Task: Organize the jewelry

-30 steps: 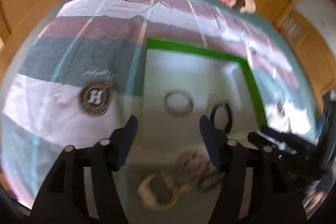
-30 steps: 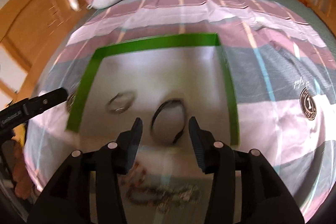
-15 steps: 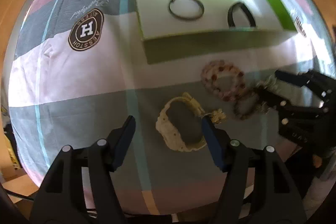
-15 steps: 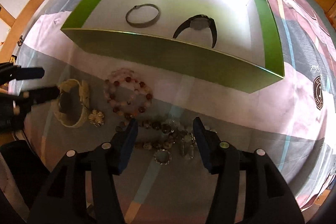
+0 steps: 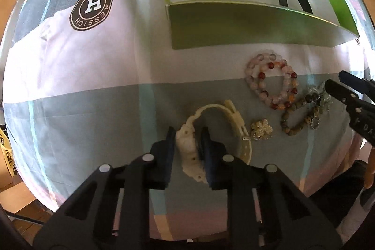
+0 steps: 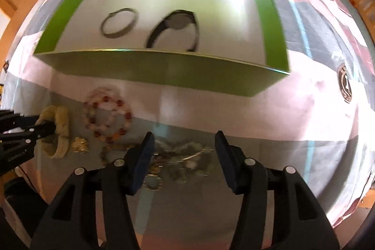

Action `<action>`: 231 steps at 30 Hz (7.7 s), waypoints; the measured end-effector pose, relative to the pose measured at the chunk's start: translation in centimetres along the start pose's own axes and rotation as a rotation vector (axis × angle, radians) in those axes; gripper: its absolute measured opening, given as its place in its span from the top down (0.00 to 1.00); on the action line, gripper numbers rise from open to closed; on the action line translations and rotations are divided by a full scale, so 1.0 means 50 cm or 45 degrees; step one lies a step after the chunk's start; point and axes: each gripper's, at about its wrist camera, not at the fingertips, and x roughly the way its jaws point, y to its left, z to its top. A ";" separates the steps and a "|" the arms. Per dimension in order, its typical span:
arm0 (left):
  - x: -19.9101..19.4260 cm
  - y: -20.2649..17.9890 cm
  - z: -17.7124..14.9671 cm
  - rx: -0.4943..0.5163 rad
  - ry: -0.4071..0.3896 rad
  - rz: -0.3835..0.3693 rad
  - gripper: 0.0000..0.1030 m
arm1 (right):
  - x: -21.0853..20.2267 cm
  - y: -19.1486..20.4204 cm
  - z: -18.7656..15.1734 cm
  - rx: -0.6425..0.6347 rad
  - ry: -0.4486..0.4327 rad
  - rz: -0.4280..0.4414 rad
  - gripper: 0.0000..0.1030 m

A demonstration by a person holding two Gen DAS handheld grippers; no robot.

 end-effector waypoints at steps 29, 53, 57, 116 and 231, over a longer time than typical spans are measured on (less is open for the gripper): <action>-0.018 -0.022 0.012 0.021 -0.082 -0.009 0.77 | 0.015 -0.023 -0.001 0.079 0.003 0.016 0.66; -0.035 -0.097 0.001 0.017 -0.214 -0.049 0.84 | 0.018 0.012 -0.049 0.023 -0.062 0.003 0.95; -0.051 -0.099 -0.006 0.021 -0.241 -0.064 0.84 | 0.005 -0.002 -0.044 0.033 -0.079 0.016 0.95; -0.224 0.017 0.017 -0.151 -0.640 -0.227 0.84 | -0.249 -0.030 -0.036 0.048 -0.635 0.281 0.95; -0.095 -0.039 -0.037 0.000 -0.308 -0.070 0.96 | -0.017 -0.038 -0.036 0.033 -0.111 -0.038 0.91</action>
